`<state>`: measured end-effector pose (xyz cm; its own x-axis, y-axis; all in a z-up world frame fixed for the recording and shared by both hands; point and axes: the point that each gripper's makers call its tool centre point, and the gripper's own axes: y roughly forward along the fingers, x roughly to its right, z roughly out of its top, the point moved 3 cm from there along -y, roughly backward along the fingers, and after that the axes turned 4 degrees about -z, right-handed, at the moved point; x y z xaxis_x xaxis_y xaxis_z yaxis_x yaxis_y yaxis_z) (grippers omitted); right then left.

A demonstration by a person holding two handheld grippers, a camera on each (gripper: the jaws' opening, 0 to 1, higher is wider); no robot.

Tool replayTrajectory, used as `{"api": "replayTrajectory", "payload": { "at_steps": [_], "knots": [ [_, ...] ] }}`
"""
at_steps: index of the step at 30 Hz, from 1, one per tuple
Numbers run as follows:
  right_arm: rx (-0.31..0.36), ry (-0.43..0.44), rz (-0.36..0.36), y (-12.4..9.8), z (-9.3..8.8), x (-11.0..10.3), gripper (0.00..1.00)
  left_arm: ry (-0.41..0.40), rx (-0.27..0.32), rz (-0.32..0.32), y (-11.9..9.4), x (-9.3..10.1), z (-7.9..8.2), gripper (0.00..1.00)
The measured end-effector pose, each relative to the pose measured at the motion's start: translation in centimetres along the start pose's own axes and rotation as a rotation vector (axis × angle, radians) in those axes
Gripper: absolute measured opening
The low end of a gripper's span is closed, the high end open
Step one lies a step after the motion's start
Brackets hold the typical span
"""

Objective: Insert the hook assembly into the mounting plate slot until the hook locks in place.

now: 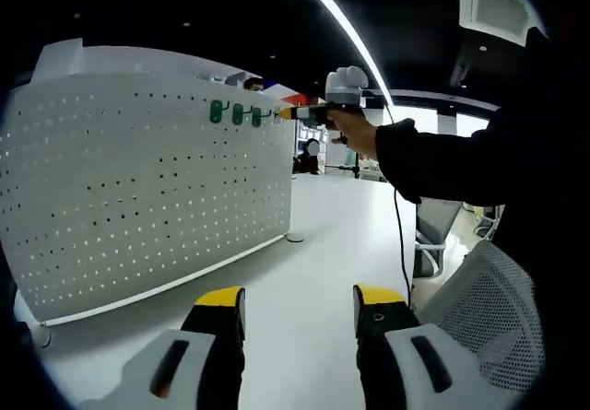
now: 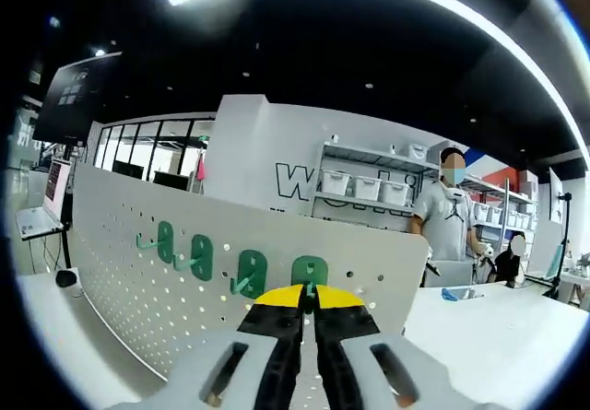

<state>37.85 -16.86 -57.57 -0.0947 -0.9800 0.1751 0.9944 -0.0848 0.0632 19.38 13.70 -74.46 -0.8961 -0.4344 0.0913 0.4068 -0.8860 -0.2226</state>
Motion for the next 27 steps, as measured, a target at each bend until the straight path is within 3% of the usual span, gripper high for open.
{"api": "replayTrajectory", "payload": {
  "at_steps": [27],
  "knots": [
    [-0.033, -0.005, 0.006, 1.8, -1.6, 0.2, 0.01, -0.013, -0.006, -0.005, 0.1, -0.2, -0.2, 0.49]
  ]
}}
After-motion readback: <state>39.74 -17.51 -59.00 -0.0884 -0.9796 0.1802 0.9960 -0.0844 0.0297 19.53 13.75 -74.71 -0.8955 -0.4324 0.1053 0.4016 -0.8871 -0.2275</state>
